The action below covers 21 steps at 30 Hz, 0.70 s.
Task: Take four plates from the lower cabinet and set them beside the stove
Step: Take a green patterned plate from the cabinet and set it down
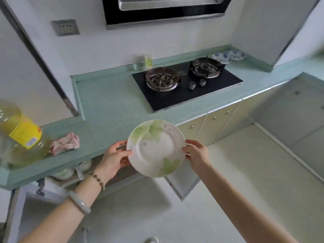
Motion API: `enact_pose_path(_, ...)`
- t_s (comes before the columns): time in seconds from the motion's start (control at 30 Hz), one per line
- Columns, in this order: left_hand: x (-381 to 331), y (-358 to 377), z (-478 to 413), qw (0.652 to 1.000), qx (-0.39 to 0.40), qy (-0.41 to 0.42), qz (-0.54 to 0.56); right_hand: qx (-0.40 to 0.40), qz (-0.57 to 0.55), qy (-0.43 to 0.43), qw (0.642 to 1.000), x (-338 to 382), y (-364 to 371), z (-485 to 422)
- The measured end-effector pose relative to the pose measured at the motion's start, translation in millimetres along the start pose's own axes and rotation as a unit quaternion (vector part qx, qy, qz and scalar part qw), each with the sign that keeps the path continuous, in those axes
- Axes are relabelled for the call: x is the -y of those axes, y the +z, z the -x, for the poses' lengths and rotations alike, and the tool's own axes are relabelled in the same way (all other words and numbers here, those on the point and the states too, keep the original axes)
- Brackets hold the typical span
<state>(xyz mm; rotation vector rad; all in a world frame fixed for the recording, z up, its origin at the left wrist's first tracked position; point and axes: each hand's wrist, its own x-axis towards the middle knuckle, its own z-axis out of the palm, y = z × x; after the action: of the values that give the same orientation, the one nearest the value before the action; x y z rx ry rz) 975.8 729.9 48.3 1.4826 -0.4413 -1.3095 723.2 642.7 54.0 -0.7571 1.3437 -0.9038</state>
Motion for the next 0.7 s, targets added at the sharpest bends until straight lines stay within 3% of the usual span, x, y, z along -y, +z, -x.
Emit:
enact_pose_path(0.4,8,184,-10,0.953,0.275,-0.07,-0.103,-0.256,-0.148,-0.057,0.953,14,-163,76)
enact_pose_path(0.7,28,252,13,0.912,0.367,-0.14,-0.119,-0.345,-0.187,-0.078,0.916,0,-222,118)
